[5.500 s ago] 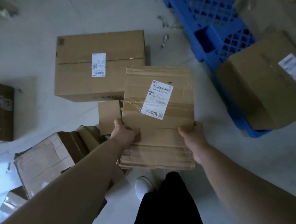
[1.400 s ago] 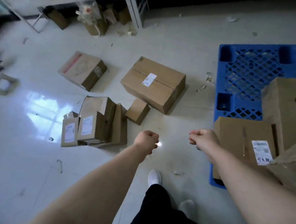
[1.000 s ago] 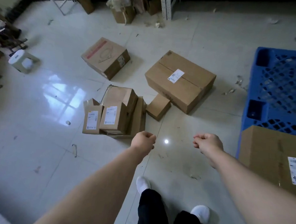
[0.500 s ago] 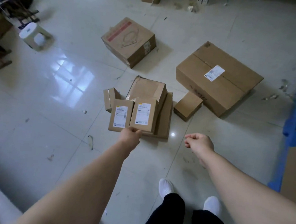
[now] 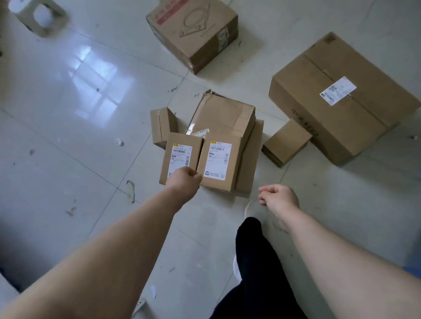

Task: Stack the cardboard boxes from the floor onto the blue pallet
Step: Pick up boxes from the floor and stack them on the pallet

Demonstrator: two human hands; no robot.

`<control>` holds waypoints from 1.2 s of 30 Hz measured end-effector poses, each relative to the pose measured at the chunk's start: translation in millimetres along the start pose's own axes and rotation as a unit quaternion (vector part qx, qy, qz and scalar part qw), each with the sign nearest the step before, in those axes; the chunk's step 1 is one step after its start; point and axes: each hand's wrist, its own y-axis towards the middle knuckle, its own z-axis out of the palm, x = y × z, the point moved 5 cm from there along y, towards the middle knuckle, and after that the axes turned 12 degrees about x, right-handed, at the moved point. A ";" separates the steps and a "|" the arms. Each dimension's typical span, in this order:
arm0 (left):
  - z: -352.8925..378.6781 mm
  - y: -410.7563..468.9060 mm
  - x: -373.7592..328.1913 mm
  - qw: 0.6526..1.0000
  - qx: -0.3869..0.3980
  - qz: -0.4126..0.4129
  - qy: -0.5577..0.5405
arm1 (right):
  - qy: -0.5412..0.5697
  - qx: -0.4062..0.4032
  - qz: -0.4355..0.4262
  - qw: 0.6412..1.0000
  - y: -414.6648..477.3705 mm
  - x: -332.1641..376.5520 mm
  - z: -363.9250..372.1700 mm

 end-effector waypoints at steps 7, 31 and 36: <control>-33.9 80.1 -46.0 0.999 -0.046 0.001 -0.024 | -0.021 -0.021 0.001 1.000 77.6 47.0 7.5; -29.9 136.6 39.6 0.976 -0.203 0.047 0.063 | 0.009 -0.018 0.045 0.999 147.4 -10.2 60.4; -58.0 166.7 62.2 0.978 -0.179 -0.055 0.089 | -0.024 -0.015 0.005 1.000 153.4 21.3 87.5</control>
